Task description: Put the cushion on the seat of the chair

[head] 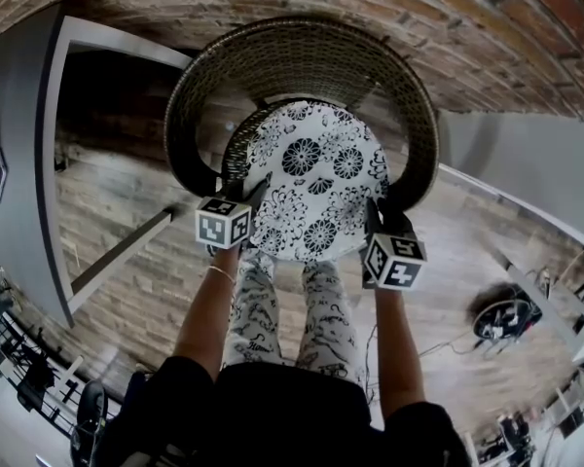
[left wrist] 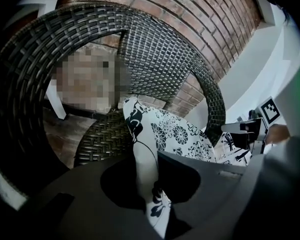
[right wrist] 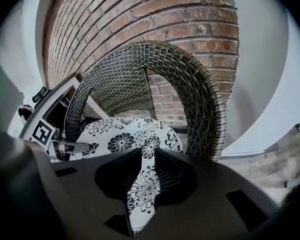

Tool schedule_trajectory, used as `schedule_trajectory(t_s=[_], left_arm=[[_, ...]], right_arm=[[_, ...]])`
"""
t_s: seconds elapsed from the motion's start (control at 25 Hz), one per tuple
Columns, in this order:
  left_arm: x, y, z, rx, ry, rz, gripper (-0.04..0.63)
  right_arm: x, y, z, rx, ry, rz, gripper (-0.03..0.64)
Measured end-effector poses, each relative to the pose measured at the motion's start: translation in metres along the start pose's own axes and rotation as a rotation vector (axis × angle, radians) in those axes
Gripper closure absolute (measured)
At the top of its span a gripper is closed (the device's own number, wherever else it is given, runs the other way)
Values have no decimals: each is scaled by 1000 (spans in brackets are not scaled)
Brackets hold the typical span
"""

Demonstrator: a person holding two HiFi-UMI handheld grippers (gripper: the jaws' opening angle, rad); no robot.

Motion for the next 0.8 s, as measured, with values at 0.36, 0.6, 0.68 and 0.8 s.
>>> schedule_trajectory(t_s=[0.36,0.6,0.68,0.8], left_arm=[[-8,5,-6,-30,-24,47,549],[-14,6,-7,-52,-33,73,524],[-15,6,-7,-53,-29,86,513],[-17,5,-6,-47,-24,104,493]], right_arm=[[4,-3,-1,2,28,-4,540],[4,-3,1,11,38,-3,540],[3,-3,0,11,45,-1,540],[0,-3,-1,11,43,4,540]])
Point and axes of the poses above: the fingertips, and each gripper's own axes: y forward along the fingers, x to its right, z out of its top, the point moved 7 cm from there along -y, backward along the fingers, and after that the axes turned 14 degrees about x, right-handed, at the moved point
